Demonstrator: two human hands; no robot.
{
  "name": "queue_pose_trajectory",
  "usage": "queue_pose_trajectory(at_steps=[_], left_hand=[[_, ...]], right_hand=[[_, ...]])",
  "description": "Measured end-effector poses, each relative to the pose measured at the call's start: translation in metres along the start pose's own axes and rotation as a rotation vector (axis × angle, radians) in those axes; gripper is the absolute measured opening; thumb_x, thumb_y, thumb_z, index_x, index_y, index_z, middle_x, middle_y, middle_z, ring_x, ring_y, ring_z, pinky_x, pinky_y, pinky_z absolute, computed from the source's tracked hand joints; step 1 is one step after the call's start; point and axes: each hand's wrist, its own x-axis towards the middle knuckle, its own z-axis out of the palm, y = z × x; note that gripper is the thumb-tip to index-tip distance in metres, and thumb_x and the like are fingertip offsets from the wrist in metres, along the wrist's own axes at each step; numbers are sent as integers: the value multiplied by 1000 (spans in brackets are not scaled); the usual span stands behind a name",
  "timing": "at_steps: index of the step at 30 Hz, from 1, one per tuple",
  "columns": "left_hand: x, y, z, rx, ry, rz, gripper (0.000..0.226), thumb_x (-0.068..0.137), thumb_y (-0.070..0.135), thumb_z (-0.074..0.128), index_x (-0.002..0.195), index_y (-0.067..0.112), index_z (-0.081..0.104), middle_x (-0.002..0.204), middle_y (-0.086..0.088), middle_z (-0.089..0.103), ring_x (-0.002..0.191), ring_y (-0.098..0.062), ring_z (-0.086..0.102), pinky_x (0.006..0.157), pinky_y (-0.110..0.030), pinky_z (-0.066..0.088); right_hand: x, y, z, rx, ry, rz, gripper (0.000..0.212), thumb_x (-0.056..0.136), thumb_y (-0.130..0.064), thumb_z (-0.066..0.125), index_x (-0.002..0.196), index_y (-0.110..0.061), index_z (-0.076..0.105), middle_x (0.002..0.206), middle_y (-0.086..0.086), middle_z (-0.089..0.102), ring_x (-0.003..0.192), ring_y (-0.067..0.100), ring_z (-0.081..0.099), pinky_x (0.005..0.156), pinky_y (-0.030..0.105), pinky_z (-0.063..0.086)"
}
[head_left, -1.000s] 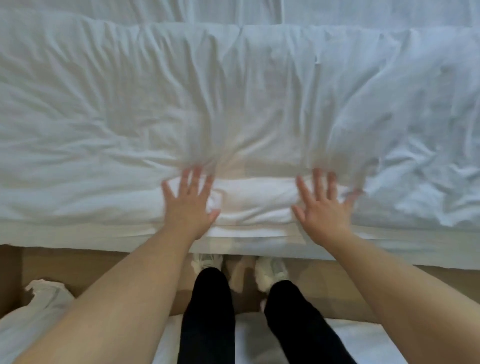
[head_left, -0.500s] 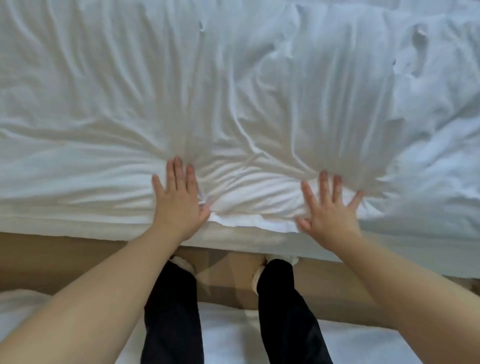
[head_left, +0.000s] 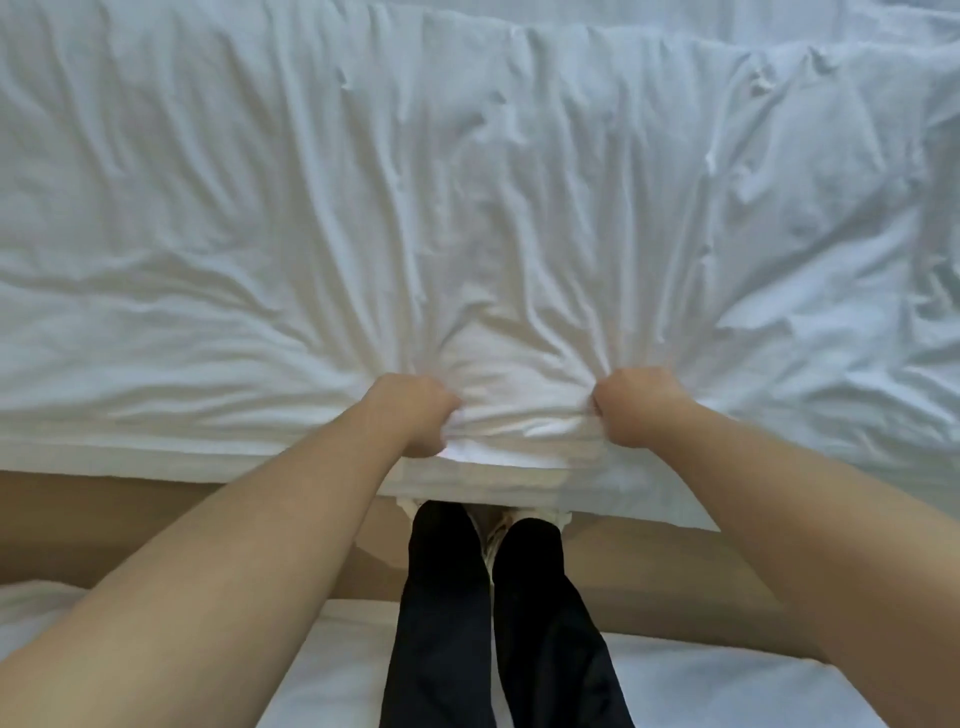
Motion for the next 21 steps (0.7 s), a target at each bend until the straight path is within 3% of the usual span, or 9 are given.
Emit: queue_pose_trajectory(at_steps=[1,3,5,6,9,13,21], left_hand=[[0,-4,-8,-70,71,-62,29,93,26,46,121,21,52,122,-2,54,109,-25,55,81,-38,46],[3,-18,-24,-110,379,-156,40,91,27,48,130,17,46,131,-6,47,115,-27,48,86,-38,43],[12,-34,-42,-86,674,-208,53,87,25,52,138,14,40,143,-12,38,127,-32,40,94,-43,40],[18,-42,-49,-110,737,-233,60,86,26,52,143,14,36,150,-15,31,135,-35,33,101,-48,36],[41,-64,-62,-224,695,-352,69,94,39,44,154,20,17,162,-12,5,148,-36,4,114,-57,14],[66,-79,-47,-165,580,-505,78,93,62,27,155,24,-2,161,-9,-16,147,-38,-11,109,-69,10],[108,27,-39,-224,641,-671,86,91,67,17,154,14,-8,160,-17,-16,146,-45,-7,107,-73,11]], right_hand=[[2,-4,-13,53,132,11,30,88,-11,47,115,-18,60,118,4,60,108,27,59,78,33,40],[11,-13,-40,155,423,38,42,84,-11,48,125,-18,50,130,8,51,121,31,47,92,41,37],[31,-22,-69,211,555,26,62,85,-16,48,145,-23,34,153,11,29,143,34,23,108,56,23],[44,-27,-86,221,577,16,68,89,-21,47,152,-27,22,161,8,13,148,33,8,111,63,13],[87,-39,-124,201,641,-38,70,95,-44,39,155,-34,5,164,2,-7,149,33,-11,107,74,3],[131,-23,-113,55,614,-81,71,93,-65,25,154,-39,2,163,2,-14,148,35,-17,102,80,-1],[130,113,-37,-46,660,17,74,89,-70,21,154,-38,4,164,4,-11,148,36,-12,102,79,-4]])
